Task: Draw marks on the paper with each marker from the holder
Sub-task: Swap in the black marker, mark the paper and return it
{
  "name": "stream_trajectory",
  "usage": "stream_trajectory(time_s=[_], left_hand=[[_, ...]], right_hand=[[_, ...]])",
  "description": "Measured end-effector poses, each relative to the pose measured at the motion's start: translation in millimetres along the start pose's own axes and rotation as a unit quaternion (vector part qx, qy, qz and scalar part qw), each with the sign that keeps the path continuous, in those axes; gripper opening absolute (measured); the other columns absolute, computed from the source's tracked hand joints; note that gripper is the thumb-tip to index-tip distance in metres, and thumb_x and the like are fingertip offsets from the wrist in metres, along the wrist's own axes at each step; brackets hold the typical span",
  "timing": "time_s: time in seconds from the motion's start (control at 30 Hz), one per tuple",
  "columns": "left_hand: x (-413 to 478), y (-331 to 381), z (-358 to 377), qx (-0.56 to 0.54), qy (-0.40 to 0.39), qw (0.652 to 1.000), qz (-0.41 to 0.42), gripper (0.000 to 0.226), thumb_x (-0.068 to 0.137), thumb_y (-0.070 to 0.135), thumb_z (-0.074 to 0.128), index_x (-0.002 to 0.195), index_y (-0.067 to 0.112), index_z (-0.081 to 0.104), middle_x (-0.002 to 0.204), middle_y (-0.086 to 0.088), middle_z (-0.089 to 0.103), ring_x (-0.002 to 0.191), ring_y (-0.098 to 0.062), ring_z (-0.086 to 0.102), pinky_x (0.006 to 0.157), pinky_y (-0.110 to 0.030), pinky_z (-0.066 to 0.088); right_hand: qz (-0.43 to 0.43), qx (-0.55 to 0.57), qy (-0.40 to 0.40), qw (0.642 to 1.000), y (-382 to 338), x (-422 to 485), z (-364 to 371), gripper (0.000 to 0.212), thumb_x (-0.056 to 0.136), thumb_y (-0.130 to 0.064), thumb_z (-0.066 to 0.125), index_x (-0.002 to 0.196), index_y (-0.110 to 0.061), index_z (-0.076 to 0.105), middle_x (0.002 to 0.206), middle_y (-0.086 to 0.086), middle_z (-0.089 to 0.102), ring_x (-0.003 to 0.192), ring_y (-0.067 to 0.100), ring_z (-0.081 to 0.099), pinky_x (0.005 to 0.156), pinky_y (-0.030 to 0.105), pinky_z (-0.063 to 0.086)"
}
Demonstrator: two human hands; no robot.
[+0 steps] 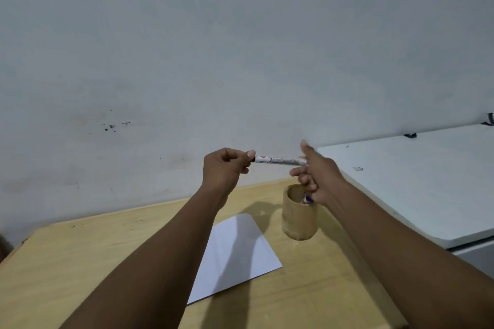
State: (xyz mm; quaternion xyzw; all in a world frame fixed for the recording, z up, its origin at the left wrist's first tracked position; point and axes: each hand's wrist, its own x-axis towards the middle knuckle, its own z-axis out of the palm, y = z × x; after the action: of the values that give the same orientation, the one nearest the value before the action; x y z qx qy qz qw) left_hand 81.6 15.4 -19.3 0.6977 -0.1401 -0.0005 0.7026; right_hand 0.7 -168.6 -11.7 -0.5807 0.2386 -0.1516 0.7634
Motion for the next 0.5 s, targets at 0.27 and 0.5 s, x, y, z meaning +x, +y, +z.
stream_trajectory(time_s=[0.27, 0.5], left_hand=[[9.7, 4.4, 18.6, 0.136, -0.034, 0.987, 0.075, 0.025, 0.078, 0.026, 0.088, 0.08, 0.005, 0.075, 0.074, -0.012, 0.076, 0.062, -0.016, 0.06, 0.062, -0.028, 0.049], [9.3, -6.5, 36.7, 0.25, -0.076, 0.959, 0.111, 0.023, 0.078, 0.03, 0.087, 0.081, 0.012, 0.075, 0.071, 0.0, 0.072, 0.062, -0.014, 0.058, 0.062, -0.03, 0.048]], right_hand=[[-0.01, -0.072, 0.056, 0.996, -11.7, 3.3, -36.9, 0.021, 0.1, -0.024, 0.058, 0.106, -0.004, 0.06, 0.075, 0.017, 0.068, 0.038, 0.012, 0.037, 0.03, 0.019, 0.024], [-0.042, -0.166, 0.055, 0.984, -0.1, 7.3, -33.6, 0.02, 0.099, -0.015, 0.057, 0.108, 0.001, 0.065, 0.068, 0.014, 0.068, 0.04, 0.016, 0.043, 0.032, 0.019, 0.028]])
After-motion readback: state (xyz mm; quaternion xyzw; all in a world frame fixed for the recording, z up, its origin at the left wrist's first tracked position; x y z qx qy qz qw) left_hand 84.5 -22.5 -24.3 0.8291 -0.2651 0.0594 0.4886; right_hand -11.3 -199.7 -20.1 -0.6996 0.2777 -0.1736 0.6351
